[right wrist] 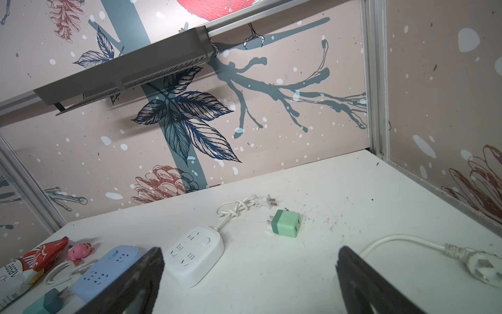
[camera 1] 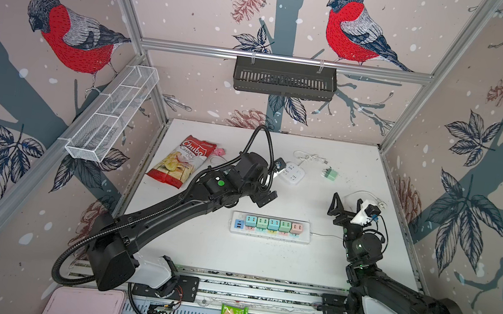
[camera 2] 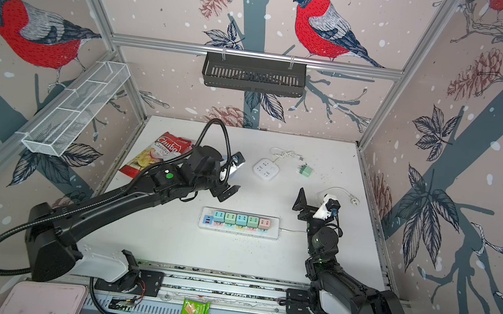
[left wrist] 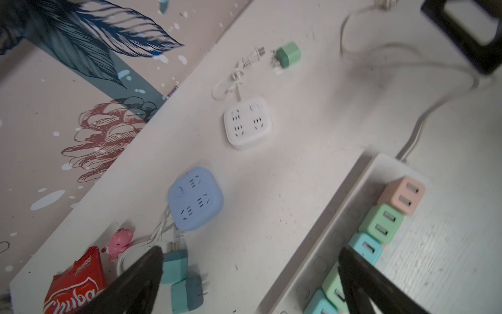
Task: Insert the plug
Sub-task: 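Open the left gripper and raise it off the seated teal adapter, then reach the right gripper toward the loose green adapter beyond the white socket cube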
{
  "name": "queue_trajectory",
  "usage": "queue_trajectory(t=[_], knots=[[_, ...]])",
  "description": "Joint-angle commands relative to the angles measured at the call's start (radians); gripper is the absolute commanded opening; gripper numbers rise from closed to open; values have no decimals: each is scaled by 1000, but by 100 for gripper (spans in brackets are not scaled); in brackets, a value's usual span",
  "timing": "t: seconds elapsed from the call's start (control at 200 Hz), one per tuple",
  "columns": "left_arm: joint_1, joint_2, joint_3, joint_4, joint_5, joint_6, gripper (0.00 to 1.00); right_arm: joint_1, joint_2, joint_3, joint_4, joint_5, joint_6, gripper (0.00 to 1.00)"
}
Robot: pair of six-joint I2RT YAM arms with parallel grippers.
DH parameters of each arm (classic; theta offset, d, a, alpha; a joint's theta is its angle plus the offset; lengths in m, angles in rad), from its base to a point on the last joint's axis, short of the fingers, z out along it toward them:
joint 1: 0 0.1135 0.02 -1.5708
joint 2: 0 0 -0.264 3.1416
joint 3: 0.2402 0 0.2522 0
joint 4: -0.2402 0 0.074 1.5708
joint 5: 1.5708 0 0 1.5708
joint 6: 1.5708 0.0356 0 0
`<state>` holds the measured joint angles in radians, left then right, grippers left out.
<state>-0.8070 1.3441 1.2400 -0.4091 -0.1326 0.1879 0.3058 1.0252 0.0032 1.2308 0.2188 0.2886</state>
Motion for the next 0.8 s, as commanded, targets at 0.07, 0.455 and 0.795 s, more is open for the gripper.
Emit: queue_trajectory(t=[0.07, 0.455, 0.795], knots=[[2, -187, -194, 317, -223, -370, 99, -2, 9, 26, -48, 62, 38, 100], [5, -414, -688, 695, -986, -636, 98, 2, 71, 111, -150, 104, 80, 100], [44, -621, -980, 1040, -487, -470, 98, 17, 127, 566, -851, 89, 232, 97]])
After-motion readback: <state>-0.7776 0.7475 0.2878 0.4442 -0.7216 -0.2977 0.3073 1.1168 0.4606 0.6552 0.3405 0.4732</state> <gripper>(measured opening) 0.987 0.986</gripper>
